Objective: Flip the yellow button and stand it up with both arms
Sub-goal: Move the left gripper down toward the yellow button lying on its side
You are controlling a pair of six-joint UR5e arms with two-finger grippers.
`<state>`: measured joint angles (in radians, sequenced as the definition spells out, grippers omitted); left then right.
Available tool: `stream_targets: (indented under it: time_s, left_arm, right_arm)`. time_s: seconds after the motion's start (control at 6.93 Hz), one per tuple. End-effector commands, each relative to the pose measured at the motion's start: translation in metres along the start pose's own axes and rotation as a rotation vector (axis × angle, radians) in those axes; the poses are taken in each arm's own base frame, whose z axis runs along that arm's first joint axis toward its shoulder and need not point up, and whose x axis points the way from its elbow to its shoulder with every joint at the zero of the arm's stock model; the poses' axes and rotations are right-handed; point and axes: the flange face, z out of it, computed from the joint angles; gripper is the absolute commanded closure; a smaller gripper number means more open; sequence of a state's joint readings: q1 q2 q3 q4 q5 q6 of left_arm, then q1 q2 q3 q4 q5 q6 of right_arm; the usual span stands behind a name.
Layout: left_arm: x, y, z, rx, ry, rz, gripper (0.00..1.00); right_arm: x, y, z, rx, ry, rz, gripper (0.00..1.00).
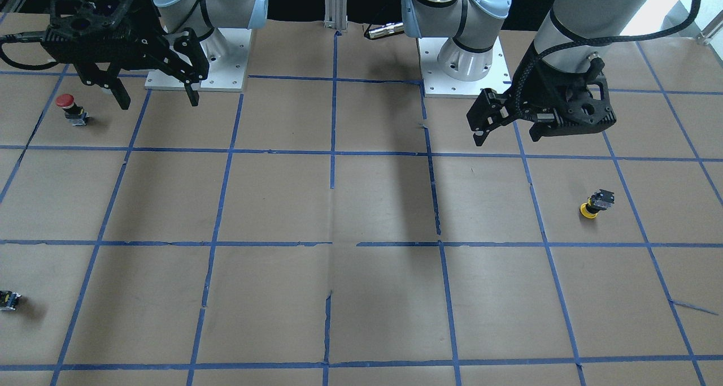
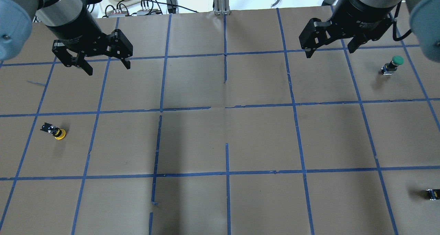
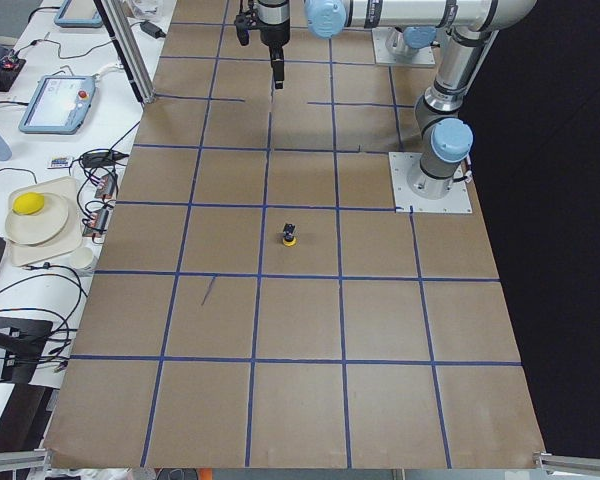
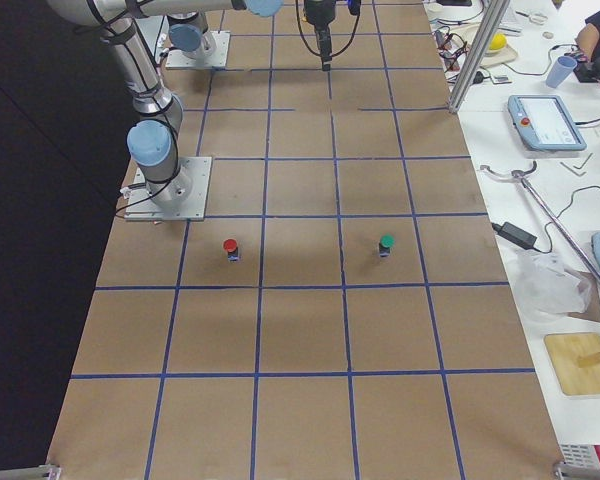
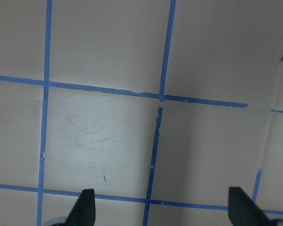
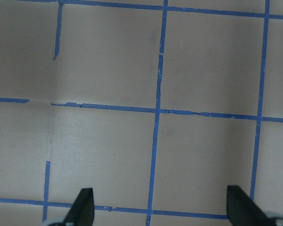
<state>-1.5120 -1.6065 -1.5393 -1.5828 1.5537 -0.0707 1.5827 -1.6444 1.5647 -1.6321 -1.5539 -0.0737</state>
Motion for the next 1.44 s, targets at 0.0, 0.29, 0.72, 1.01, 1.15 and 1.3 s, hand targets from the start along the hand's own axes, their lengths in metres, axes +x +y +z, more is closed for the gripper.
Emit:
stream_targets:
  time_s: [0.0, 0.29, 0.72, 1.01, 1.15, 1.3]
  left_arm:
    - [-0.002, -0.001, 0.001, -0.006, -0.007, 0.004, 0.0]
    - [-0.019, -0.003, 0.011, -0.07, -0.106, 0.046, 0.01]
    - [-0.036, -0.008, 0.019, -0.085, -0.101, 0.066, 0.01]
    - [-0.112, -0.022, 0.033, -0.125, -0.055, 0.152, 0.01]
    - [-0.141, -0.028, 0.047, -0.121, -0.037, 0.191, 0.0]
    - [-0.165, -0.036, 0.068, -0.083, -0.044, 0.245, 0.01]
  right_arm:
    - [0.001, 0.0, 0.0, 0.0, 0.0, 0.001, 0.0]
    - [0.001, 0.0, 0.001, -0.003, 0.002, 0.003, 0.0]
    - [0.001, 0.007, -0.002, 0.0, 0.003, 0.003, 0.0]
    - [0.0, 0.007, -0.002, 0.003, 0.002, 0.003, 0.0]
    - [0.0, 0.008, -0.002, -0.006, 0.003, 0.003, 0.0]
    - [0.0, 0.007, -0.002, -0.005, 0.001, 0.003, 0.0]
